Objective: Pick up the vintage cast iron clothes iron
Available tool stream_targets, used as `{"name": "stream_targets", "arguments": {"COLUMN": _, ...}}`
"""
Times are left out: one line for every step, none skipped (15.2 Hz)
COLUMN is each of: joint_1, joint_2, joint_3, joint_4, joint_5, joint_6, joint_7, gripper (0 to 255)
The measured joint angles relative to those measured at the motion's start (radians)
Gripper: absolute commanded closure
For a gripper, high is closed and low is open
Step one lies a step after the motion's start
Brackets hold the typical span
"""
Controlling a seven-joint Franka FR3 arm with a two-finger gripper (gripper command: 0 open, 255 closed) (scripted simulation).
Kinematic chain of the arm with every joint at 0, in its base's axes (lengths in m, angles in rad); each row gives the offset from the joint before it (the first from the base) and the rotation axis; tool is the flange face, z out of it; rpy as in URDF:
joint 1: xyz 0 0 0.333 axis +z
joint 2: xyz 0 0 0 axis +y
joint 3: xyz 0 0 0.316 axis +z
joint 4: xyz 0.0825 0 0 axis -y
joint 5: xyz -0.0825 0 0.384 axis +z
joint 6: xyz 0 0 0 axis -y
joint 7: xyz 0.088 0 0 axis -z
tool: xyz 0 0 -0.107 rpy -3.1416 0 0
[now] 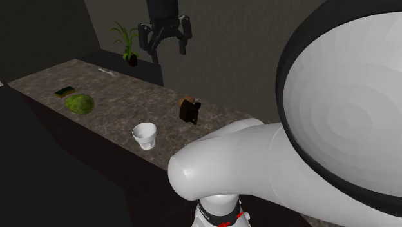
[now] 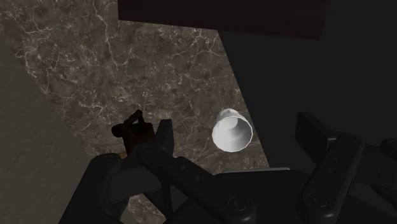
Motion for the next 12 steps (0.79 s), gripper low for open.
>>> {"name": "stream_targets", "arguments": {"joint_1": 0.000, "joint_2": 0.000, "joint_3": 0.000, "joint_4": 0.000, "joint_5": 0.000, "joint_6": 0.000, "joint_7": 0.000, "gripper": 0}}
{"name": "stream_targets", "arguments": {"joint_1": -0.001, "joint_2": 0.003, "joint_3": -0.005, "joint_4": -0.012, "joint_5": -0.002, "joint_6": 0.015, "joint_7": -0.003, "gripper": 0}}
{"name": "stream_targets", "arguments": {"joint_1": -0.003, "joint_2": 0.012, "joint_3": -0.012, "joint_4": -0.027, "joint_5": -0.003, "joint_6": 0.041, "joint_7": -0.007, "gripper": 0}}
{"name": "stream_targets", "arguments": {"joint_1": -0.008, "joint_2": 0.027, "joint_3": -0.029, "joint_4": -0.037, "joint_5": -0.011, "joint_6": 0.070, "joint_7": -0.021, "gripper": 0}}
{"name": "stream_targets", "arguments": {"joint_1": -0.009, "joint_2": 0.042, "joint_3": -0.036, "joint_4": -0.053, "joint_5": -0.012, "joint_6": 0.103, "joint_7": -0.024, "gripper": 0}}
{"name": "stream_targets", "arguments": {"joint_1": -0.012, "joint_2": 0.052, "joint_3": -0.047, "joint_4": -0.071, "joint_5": -0.015, "joint_6": 0.134, "joint_7": -0.032, "gripper": 0}}
{"name": "stream_targets", "arguments": {"joint_1": -0.015, "joint_2": 0.075, "joint_3": -0.062, "joint_4": -0.080, "joint_5": -0.020, "joint_6": 0.169, "joint_7": -0.043, "gripper": 0}}
{"name": "stream_targets", "arguments": {"joint_1": -0.018, "joint_2": 0.091, "joint_3": -0.072, "joint_4": -0.100, "joint_5": -0.022, "joint_6": 0.208, "joint_7": -0.050, "gripper": 0}}
{"name": "stream_targets", "arguments": {"joint_1": -0.021, "joint_2": 0.111, "joint_3": -0.085, "joint_4": -0.111, "joint_5": -0.026, "joint_6": 0.242, "joint_7": -0.060, "gripper": 0}}
{"name": "stream_targets", "arguments": {"joint_1": -0.026, "joint_2": 0.134, "joint_3": -0.104, "joint_4": -0.131, "joint_5": -0.032, "joint_6": 0.287, "joint_7": -0.075, "gripper": 0}}
{"name": "stream_targets", "arguments": {"joint_1": -0.029, "joint_2": 0.153, "joint_3": -0.116, "joint_4": -0.137, "joint_5": -0.034, "joint_6": 0.317, "joint_7": -0.085, "gripper": 0}}
{"name": "stream_targets", "arguments": {"joint_1": -0.031, "joint_2": 0.176, "joint_3": -0.129, "joint_4": -0.144, "joint_5": -0.035, "joint_6": 0.350, "joint_7": -0.095, "gripper": 0}}
